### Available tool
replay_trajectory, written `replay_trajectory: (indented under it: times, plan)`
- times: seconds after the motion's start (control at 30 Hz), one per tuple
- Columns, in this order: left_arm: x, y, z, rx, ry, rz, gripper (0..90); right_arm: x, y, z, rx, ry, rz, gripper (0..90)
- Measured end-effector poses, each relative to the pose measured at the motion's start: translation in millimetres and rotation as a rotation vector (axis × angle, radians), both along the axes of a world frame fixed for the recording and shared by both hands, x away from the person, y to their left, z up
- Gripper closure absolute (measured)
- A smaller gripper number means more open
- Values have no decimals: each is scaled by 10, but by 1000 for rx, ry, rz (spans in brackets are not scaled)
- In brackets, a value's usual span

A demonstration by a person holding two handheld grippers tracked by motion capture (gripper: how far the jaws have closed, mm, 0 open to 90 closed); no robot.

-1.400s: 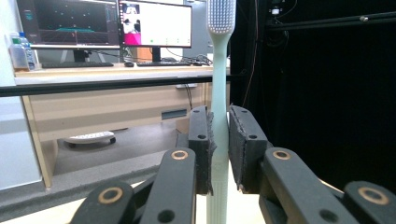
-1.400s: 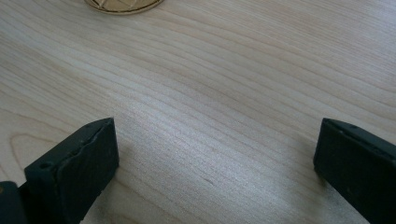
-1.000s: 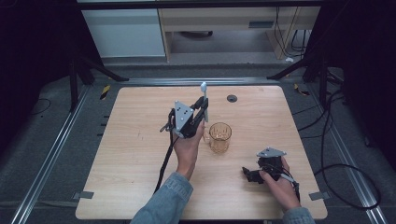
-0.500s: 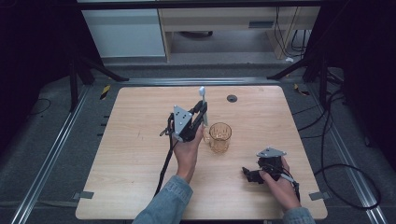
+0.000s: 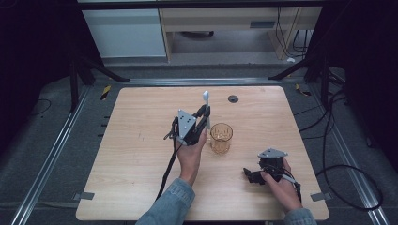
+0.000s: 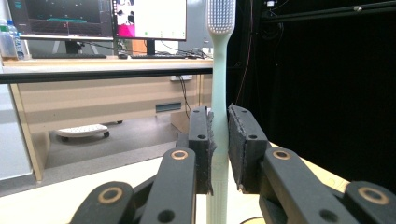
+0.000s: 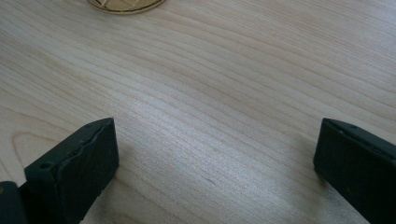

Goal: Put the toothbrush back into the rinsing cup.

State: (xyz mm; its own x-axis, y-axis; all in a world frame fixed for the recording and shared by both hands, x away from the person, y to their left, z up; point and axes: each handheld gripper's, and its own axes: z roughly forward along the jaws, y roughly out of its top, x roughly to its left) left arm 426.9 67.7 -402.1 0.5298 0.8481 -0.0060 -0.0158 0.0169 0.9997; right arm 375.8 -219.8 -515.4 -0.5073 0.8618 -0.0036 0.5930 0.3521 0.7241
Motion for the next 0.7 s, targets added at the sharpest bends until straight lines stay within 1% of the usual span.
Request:
replay_trajectory:
  times: [0.13, 0.23, 0.4, 0.5, 0.7]
  plan:
    - [15, 5, -25, 1, 2, 6, 790, -1, 1, 0, 1, 1, -2, 4]
    - [34, 4, -61, 11, 2, 10, 790, -1, 1, 0, 1, 1, -2, 4]
    - [48, -7, -117, 9, 13, 5, 790, -2, 2, 1, 2, 2, -2, 4]
    - [54, -11, -133, 16, 14, 3, 790, -2, 1, 0, 2, 2, -2, 3]
    - [76, -14, -196, 13, 28, 3, 790, -1, 2, 0, 2, 1, -2, 4]
